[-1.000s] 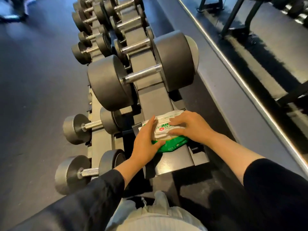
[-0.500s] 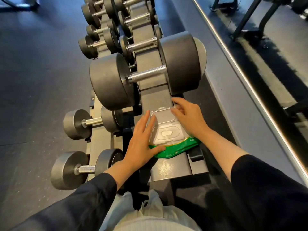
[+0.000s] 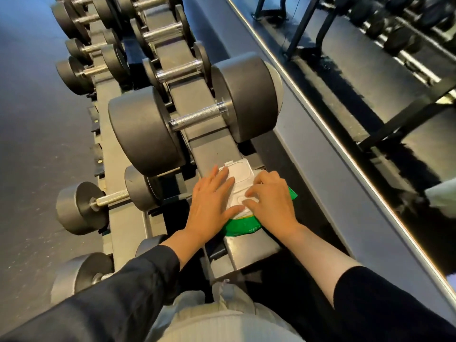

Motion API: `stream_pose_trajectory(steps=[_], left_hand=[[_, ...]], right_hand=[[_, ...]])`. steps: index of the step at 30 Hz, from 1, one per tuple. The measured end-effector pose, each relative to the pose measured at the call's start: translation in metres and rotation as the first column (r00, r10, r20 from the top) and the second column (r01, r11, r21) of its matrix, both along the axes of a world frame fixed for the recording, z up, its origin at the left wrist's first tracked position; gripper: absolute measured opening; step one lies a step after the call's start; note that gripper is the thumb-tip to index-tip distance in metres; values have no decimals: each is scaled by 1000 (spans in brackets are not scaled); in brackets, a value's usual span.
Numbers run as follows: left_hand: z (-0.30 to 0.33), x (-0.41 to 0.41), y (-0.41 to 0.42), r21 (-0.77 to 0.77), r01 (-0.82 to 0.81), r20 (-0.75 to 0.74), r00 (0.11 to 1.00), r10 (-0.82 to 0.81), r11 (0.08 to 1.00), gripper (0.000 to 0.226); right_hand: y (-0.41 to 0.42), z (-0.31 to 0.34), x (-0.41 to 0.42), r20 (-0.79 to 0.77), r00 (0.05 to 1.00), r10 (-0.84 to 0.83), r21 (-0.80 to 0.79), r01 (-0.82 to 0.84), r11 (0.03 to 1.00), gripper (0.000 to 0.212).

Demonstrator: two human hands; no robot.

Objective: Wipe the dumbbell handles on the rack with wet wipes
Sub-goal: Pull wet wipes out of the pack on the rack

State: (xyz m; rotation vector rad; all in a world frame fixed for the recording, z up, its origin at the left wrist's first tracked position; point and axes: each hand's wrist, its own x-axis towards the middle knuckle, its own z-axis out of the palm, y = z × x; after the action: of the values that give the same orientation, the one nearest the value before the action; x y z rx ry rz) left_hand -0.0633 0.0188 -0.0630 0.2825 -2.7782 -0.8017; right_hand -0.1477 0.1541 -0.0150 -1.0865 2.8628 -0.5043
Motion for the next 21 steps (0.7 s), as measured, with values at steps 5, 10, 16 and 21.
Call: stream_pose_trajectory(steps=[5, 10, 16, 21], left_hand=[[-3, -3, -6, 164, 70, 33, 997, -77, 984, 72], [-5, -4, -11, 268, 106, -2, 994, -109, 958, 73], [-6, -5, -15, 234, 147, -16, 989, -147, 961, 74], [-5, -6, -17, 188, 139, -17, 990, -139, 972, 71]], right_hand=[[-19, 5, 20, -48, 990, -129, 155, 135, 979, 19], [-28, 5, 26, -62, 987, -150, 284, 161, 945, 19], [-17, 1, 31, 105, 965, -241, 0, 242, 970, 12], [5, 1, 40, 250, 890, -380, -291, 444, 848, 5]])
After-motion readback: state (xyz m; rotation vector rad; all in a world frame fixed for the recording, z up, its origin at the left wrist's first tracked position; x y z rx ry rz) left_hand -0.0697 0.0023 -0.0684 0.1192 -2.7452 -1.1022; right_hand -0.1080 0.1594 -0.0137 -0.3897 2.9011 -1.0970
